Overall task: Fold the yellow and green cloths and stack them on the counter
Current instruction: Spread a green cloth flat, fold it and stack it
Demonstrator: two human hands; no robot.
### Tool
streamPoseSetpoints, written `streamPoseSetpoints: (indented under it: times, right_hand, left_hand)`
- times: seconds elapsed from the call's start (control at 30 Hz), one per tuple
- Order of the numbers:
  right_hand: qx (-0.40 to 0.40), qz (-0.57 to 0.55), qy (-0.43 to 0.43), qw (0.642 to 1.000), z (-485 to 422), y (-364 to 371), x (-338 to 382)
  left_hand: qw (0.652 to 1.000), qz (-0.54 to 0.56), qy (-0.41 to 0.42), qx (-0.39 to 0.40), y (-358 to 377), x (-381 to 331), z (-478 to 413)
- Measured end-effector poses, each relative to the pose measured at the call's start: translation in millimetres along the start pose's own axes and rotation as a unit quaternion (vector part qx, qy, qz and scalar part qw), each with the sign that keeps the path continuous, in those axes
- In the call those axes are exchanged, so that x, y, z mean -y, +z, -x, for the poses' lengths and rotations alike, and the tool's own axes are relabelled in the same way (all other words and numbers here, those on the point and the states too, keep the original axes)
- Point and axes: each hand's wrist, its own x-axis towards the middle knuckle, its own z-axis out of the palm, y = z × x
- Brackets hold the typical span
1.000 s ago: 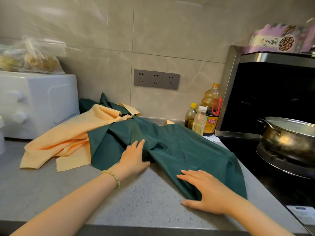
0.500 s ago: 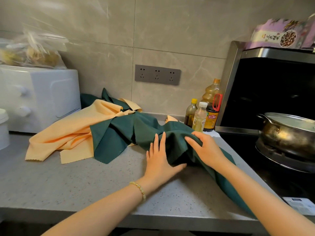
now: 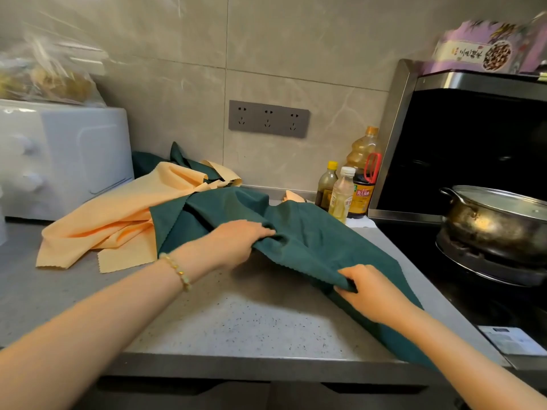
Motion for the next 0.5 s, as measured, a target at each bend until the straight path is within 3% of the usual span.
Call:
streamPoseSetpoints:
  times: [0.2, 0.33, 0.5]
  right_hand:
    - [0.164, -0.085, -0.055, 0.981, 15.4, -26.3, -6.9]
    - [0.217, 0.033, -0.018, 0.975, 23.1, -35.5, -19.3]
    - [0.353, -0.093, -0.012, 0.931, 36.6, -74.3, -19.3]
  left_hand:
    - [0.951, -0.088, -0.035, 0.294, -33.2, -2.2, 43.3]
    - [0.929, -0.101, -0.027, 0.355, -35.8, -8.1, 47.5]
    - [0.906, -0.008, -0.028, 0.421, -45.0, 4.7, 45.7]
